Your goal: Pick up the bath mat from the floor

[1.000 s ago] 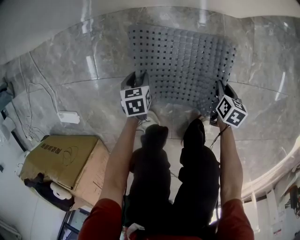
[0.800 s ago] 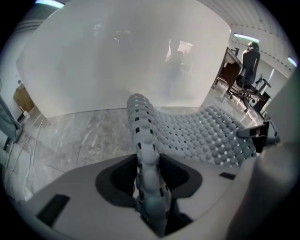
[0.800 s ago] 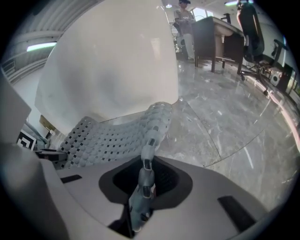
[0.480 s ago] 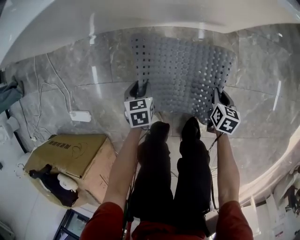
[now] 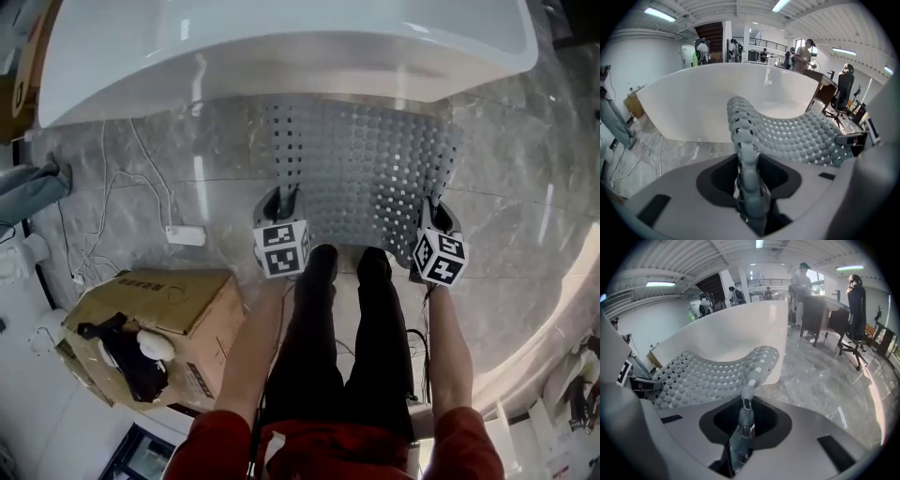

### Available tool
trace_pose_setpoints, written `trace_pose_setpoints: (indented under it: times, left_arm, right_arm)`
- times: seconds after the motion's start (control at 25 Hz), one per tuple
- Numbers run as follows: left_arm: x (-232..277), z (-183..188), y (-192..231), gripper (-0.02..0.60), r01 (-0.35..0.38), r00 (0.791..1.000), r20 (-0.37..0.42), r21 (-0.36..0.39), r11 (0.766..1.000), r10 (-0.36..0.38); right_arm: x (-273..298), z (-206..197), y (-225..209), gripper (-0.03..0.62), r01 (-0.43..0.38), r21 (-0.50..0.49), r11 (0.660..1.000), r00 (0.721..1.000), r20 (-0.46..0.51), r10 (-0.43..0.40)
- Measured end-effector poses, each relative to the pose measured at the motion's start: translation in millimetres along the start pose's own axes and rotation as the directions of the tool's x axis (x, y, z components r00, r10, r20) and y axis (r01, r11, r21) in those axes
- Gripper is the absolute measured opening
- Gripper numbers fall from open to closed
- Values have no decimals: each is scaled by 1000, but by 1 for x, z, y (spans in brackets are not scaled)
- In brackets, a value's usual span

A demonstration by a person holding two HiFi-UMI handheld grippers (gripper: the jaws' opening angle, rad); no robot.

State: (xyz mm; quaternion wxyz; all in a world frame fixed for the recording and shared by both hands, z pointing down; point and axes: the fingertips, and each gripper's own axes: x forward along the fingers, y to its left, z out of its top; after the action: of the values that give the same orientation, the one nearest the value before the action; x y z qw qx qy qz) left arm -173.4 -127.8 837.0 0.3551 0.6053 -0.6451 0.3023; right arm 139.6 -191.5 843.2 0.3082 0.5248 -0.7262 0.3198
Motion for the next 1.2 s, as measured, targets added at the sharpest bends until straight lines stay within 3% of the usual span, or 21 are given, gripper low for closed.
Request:
trace_pose_setpoints:
  times: [0.64, 0.92, 1.2]
  left_arm:
    - [-183, 70, -22, 140, 8, 1000, 10, -60, 998, -7]
    - [-233, 99, -36, 130, 28, 999, 46, -96, 995, -23]
    - [-267, 128, -45, 123, 49, 995, 95, -80, 996, -41]
  right_arm:
    - [-179, 94, 39, 58, 17, -44, 999, 999, 29, -16]
    - [-227, 131, 55, 56, 24, -63, 998, 998, 62, -20]
    - [-263, 167, 62, 55, 38, -86, 996, 993, 112, -28]
